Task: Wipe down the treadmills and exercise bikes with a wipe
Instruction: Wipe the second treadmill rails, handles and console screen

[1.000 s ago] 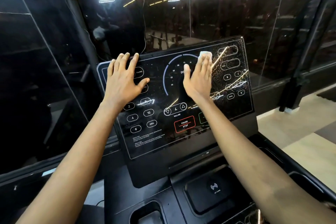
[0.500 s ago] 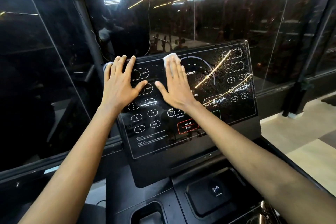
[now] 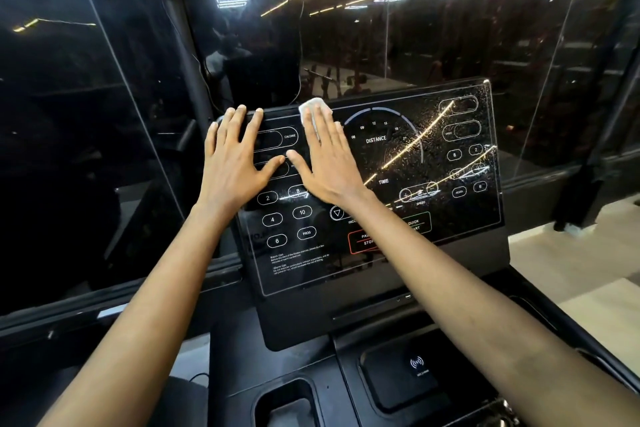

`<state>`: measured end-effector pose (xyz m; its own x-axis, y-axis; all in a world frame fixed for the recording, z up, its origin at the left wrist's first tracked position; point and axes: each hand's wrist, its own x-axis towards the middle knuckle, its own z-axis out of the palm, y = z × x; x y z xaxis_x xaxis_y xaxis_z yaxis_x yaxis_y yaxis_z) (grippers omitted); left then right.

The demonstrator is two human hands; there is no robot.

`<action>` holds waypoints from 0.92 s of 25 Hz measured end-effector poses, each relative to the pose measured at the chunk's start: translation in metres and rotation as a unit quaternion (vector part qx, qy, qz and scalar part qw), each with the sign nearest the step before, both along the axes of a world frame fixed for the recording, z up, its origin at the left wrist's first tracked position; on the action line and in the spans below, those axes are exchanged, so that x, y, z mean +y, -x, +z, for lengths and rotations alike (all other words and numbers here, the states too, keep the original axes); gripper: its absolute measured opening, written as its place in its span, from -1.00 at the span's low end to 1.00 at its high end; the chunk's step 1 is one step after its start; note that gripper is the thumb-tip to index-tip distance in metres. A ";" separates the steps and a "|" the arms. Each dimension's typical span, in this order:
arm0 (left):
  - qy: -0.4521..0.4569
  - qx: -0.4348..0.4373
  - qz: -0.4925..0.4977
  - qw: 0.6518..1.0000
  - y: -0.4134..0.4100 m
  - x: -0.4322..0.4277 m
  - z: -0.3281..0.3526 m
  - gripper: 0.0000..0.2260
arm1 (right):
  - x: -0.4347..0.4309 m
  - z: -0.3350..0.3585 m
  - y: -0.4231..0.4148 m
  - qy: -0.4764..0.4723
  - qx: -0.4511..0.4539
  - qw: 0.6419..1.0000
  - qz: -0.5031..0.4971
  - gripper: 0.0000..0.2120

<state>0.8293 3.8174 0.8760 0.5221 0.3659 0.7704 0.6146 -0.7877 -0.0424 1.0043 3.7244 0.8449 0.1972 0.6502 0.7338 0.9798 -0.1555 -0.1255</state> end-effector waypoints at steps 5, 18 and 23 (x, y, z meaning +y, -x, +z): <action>0.001 0.007 0.004 1.000 -0.007 -0.006 0.000 -0.24 | -0.032 -0.022 -0.042 -0.066 0.162 0.979 -0.109 -0.30; 0.011 0.039 -0.026 0.999 -0.040 -0.018 -0.002 -0.19 | -0.086 -0.166 0.027 -0.004 0.263 0.946 -0.191 -0.19; 0.014 0.034 -0.034 0.999 -0.039 -0.021 -0.004 -0.20 | -0.108 -0.179 0.008 0.002 0.339 0.915 -0.219 -0.17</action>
<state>0.8684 3.7963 0.8723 0.5973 0.3487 0.7222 0.5565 -0.8287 -0.0601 0.9963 3.6166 0.6661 0.8485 0.4023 0.3438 0.5205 -0.5172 -0.6794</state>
